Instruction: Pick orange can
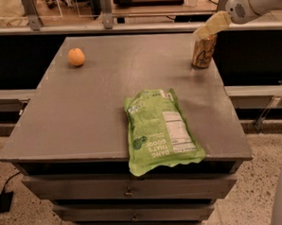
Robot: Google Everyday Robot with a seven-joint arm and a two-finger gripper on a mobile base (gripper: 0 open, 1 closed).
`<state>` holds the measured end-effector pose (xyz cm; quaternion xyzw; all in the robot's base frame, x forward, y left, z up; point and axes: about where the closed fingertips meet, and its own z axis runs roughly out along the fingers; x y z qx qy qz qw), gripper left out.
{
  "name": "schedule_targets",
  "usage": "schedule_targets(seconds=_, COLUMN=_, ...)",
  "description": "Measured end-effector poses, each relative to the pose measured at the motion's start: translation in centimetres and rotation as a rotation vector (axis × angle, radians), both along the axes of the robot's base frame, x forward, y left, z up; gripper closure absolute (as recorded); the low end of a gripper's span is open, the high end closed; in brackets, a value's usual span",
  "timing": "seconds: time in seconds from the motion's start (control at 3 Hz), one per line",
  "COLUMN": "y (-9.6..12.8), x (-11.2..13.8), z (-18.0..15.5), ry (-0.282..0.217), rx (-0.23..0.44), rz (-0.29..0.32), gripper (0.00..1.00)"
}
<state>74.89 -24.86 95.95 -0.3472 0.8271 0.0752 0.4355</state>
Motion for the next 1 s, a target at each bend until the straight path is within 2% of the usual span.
schedule_targets(seconds=0.67, y=-0.7, x=0.8, z=-3.2, ry=0.090, rx=0.039, rz=-0.058, gripper=0.00)
schedule_targets(seconds=1.0, y=-0.5, x=1.0, z=-4.7, ry=0.131, rx=0.054, rz=-0.061, gripper=0.24)
